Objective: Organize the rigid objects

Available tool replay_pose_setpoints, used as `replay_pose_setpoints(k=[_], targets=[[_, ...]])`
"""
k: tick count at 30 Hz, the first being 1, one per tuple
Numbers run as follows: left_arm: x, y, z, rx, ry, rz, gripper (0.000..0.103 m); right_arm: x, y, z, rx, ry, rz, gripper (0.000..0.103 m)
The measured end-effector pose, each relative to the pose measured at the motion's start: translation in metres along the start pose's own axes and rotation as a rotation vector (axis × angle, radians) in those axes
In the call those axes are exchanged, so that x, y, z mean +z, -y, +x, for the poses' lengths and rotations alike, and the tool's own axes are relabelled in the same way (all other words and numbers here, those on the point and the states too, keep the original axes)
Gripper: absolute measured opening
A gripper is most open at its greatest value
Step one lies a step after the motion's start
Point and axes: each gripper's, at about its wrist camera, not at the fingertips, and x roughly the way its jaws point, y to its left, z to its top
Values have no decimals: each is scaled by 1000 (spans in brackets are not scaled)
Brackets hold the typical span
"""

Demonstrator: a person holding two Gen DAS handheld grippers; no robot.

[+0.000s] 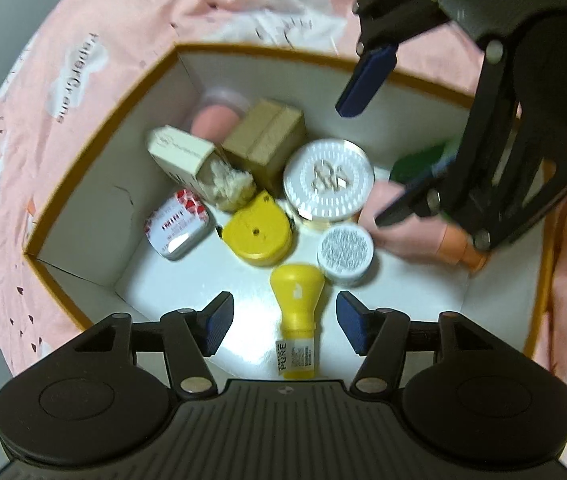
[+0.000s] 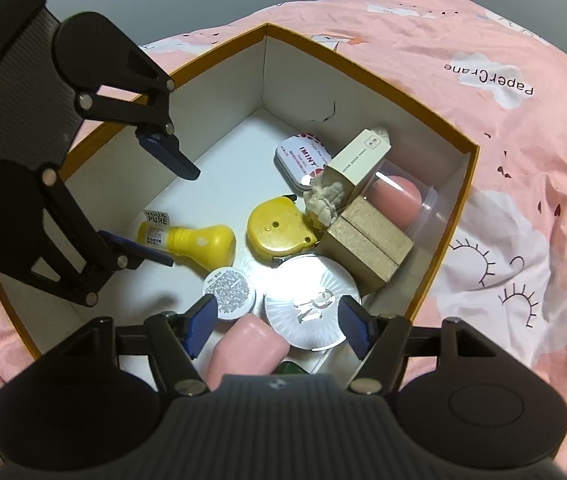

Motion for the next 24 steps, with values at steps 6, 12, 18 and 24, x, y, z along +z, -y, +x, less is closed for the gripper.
replay_pose_setpoints(k=[6, 12, 18, 24], targets=[[1, 0, -40, 7, 118, -69, 69, 2, -1, -21, -39, 14, -1, 77], [1, 5, -92, 26, 306, -183, 70, -4, 0, -58, -114, 57, 37, 79], [-1, 21, -135, 22, 540, -370, 70, -23, 5, -111, -201, 170, 147, 79], [-4, 53, -158, 141, 649, -536, 72, -55, 2, -163, -303, 323, 258, 79]])
